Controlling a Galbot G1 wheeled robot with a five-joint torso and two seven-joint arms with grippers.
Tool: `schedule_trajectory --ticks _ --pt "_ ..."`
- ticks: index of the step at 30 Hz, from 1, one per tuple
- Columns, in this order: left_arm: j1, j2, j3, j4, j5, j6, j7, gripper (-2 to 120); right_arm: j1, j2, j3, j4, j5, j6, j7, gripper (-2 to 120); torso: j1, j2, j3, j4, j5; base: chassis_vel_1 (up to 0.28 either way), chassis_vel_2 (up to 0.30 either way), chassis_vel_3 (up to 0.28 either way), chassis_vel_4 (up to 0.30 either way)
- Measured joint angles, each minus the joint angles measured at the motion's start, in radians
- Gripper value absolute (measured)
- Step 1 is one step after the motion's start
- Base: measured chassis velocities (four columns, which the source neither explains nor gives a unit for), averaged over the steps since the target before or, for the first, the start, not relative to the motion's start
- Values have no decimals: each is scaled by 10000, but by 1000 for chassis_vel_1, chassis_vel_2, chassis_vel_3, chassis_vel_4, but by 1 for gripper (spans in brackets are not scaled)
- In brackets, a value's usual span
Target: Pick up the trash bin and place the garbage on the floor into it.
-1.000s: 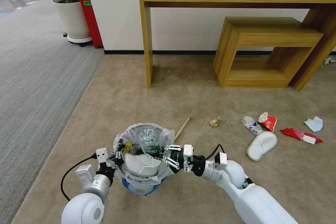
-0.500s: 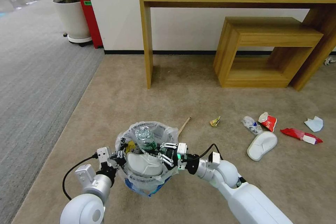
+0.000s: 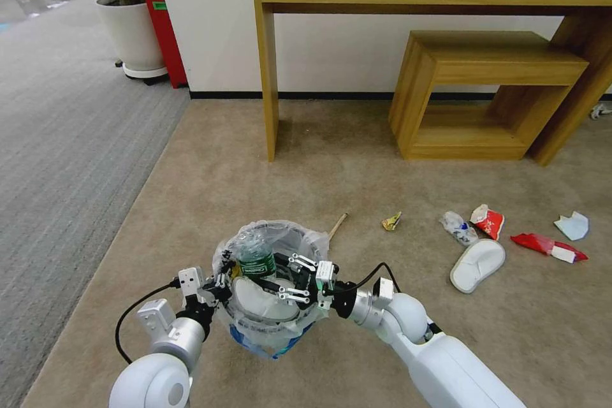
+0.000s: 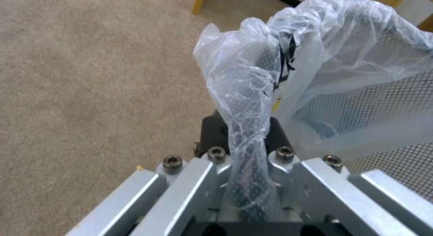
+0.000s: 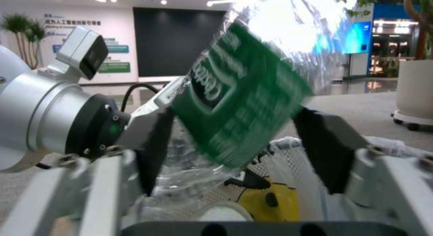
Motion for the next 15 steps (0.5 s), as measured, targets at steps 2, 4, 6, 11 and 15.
schedule_trajectory --ticks 2,4,6,11,15 --pt "2 0 18 0 6 0 3 3 -16 -15 32 14 -1 1 1 78 0 0 -1 0 0 0 0 0 0" --pt "4 0 34 0 10 0 7 3 -48 -41 80 23 -25 2 0 86 0 0 0 0 0 0 0 0 0" --pt "3 6 36 4 12 0 8 3 -62 -51 114 25 -47 4 0 91 0 0 0 0 0 0 0 0 0" --pt "18 31 31 25 21 -24 25 3 -130 -41 201 20 -104 43 0 100 0 0 -1 0 0 0 0 0 0" --pt "14 60 -12 28 12 -49 29 3 -177 -42 287 16 -141 66 -13 100 0 0 -1 0 0 0 0 0 0"
